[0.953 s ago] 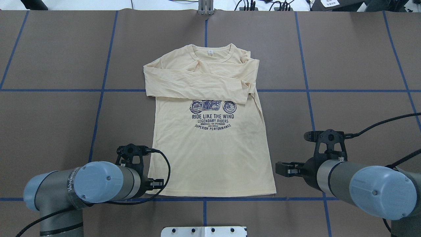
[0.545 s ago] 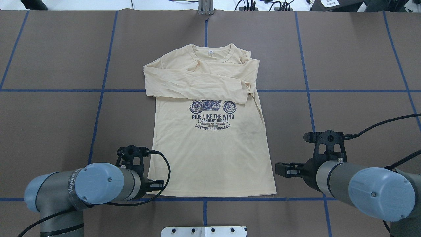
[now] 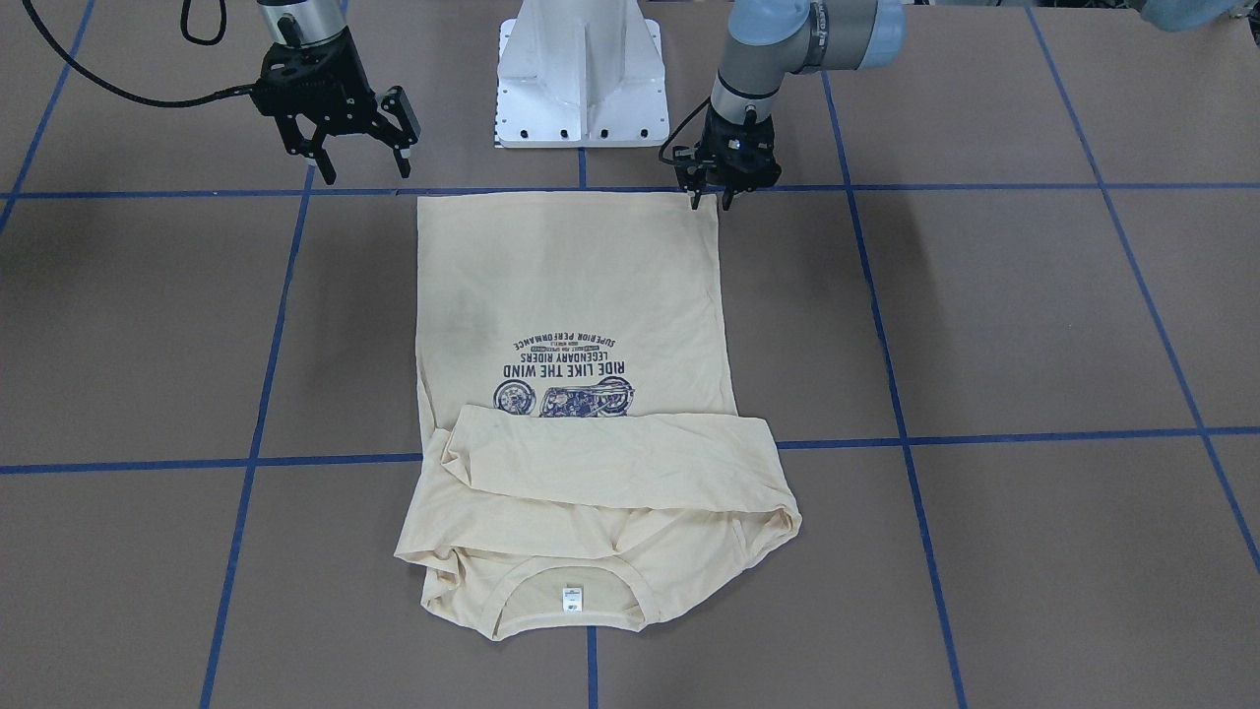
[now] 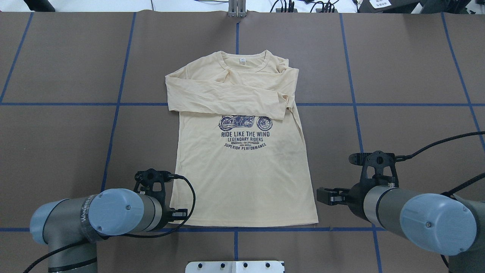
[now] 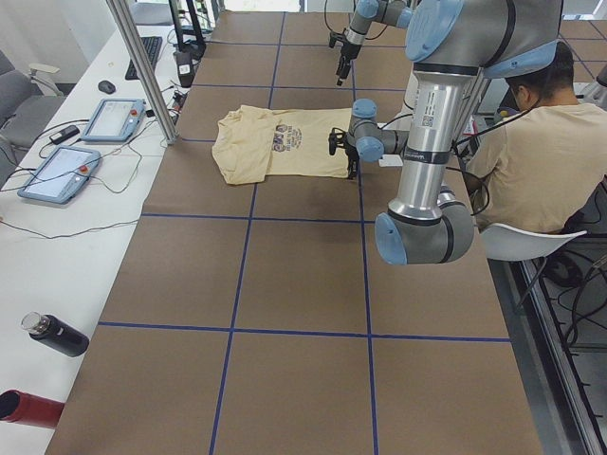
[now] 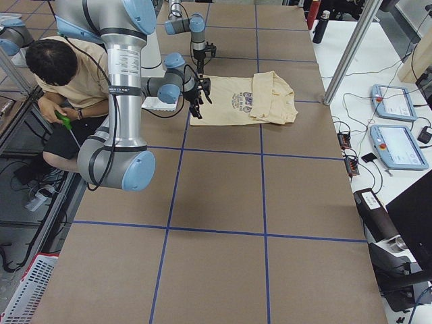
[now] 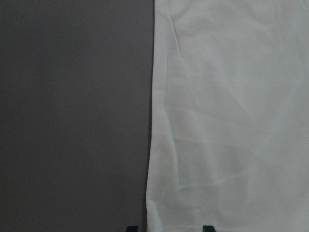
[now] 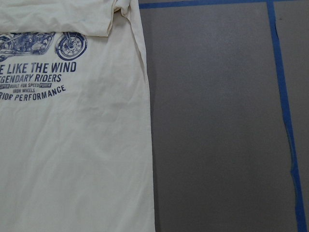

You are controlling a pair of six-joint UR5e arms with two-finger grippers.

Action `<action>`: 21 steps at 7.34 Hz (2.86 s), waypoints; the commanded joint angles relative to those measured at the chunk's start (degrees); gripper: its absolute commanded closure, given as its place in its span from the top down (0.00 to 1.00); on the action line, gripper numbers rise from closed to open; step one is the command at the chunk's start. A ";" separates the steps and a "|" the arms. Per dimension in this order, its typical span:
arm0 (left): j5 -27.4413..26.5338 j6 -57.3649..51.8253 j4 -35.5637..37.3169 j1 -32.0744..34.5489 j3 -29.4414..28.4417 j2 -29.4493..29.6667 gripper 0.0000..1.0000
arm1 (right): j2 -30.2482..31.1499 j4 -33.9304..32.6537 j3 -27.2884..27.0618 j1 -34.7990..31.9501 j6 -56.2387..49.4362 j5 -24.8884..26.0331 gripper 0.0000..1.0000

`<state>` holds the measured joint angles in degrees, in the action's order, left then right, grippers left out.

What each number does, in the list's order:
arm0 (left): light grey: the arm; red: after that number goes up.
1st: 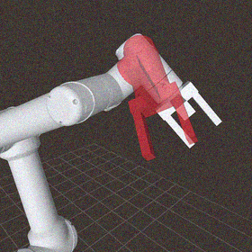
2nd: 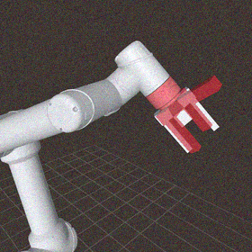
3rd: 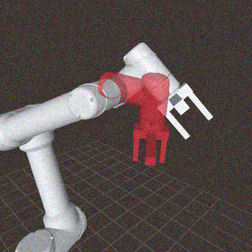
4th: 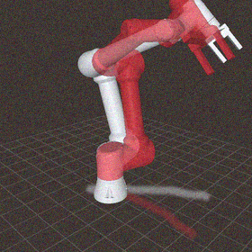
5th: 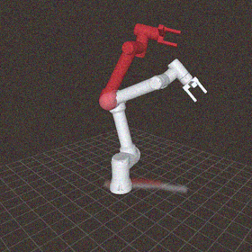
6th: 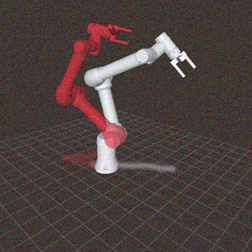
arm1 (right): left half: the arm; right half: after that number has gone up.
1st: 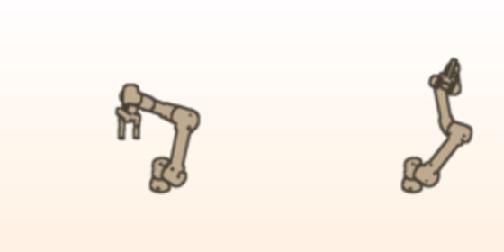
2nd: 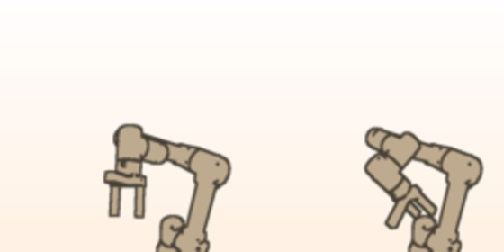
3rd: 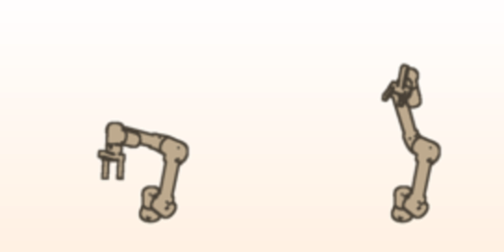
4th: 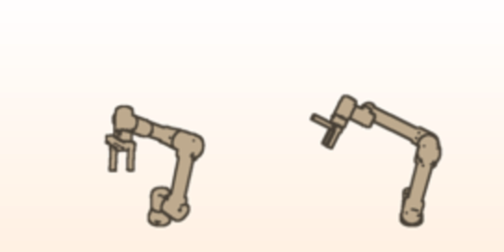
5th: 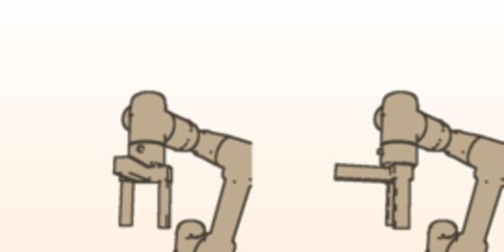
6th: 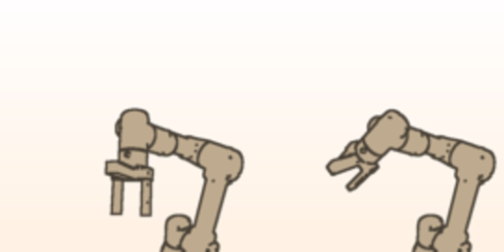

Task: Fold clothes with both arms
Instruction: 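Grasp the hem corners nearest the robot with both grippers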

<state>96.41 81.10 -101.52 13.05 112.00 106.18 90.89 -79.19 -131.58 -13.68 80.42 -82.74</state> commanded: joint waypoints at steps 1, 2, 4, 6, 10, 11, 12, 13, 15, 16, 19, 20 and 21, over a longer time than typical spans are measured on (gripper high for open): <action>0.00 0.03 0.00 -0.30 -0.03 -0.18 0.35 | -0.01 0.00 0.18 0.15 0.09 0.03 1.00; 0.00 0.03 0.00 -0.30 0.14 -0.18 0.35 | -0.01 0.00 0.36 0.06 0.00 0.03 1.00; 0.00 0.03 0.00 -0.39 0.23 -0.09 0.36 | -0.01 0.00 0.36 0.06 0.00 0.03 1.00; 0.00 0.03 0.00 -0.48 0.23 -0.18 0.36 | -0.01 0.00 0.45 0.06 0.00 0.03 1.00; 0.00 0.03 0.09 -0.57 0.15 -0.18 0.31 | -0.01 -0.09 0.53 0.06 0.00 0.03 1.00; 0.00 0.03 0.09 -0.57 0.14 -0.27 0.31 | -0.01 0.00 0.62 0.06 0.00 0.03 1.00; 0.00 -0.06 0.09 -0.57 0.23 -0.70 0.31 | -0.01 0.00 0.62 0.06 0.00 0.03 1.00; 0.00 -0.06 0.09 -0.57 0.23 -0.97 0.31 | -0.01 0.00 0.53 0.06 0.00 0.03 1.00; 0.09 -0.06 0.09 -0.57 0.41 -0.97 0.31 | -0.01 0.00 0.53 0.06 0.00 0.03 1.00; 0.09 -0.06 0.09 -0.57 0.58 -0.97 0.31 | -0.01 0.00 0.53 0.06 0.00 0.03 1.00; -0.08 0.11 0.09 -1.18 0.67 -0.88 0.05 | 0.07 0.00 0.62 0.06 0.00 0.03 1.00; -0.09 0.11 0.18 -1.18 0.85 -0.88 0.00 | -0.01 0.00 0.88 0.15 0.09 0.03 1.00; -0.09 0.03 0.27 -1.09 1.02 -0.88 0.00 | -0.54 0.00 1.67 0.67 0.09 0.12 1.00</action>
<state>96.35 81.18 -101.35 11.94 112.82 105.29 90.79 -79.19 -130.60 -13.43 80.47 -82.68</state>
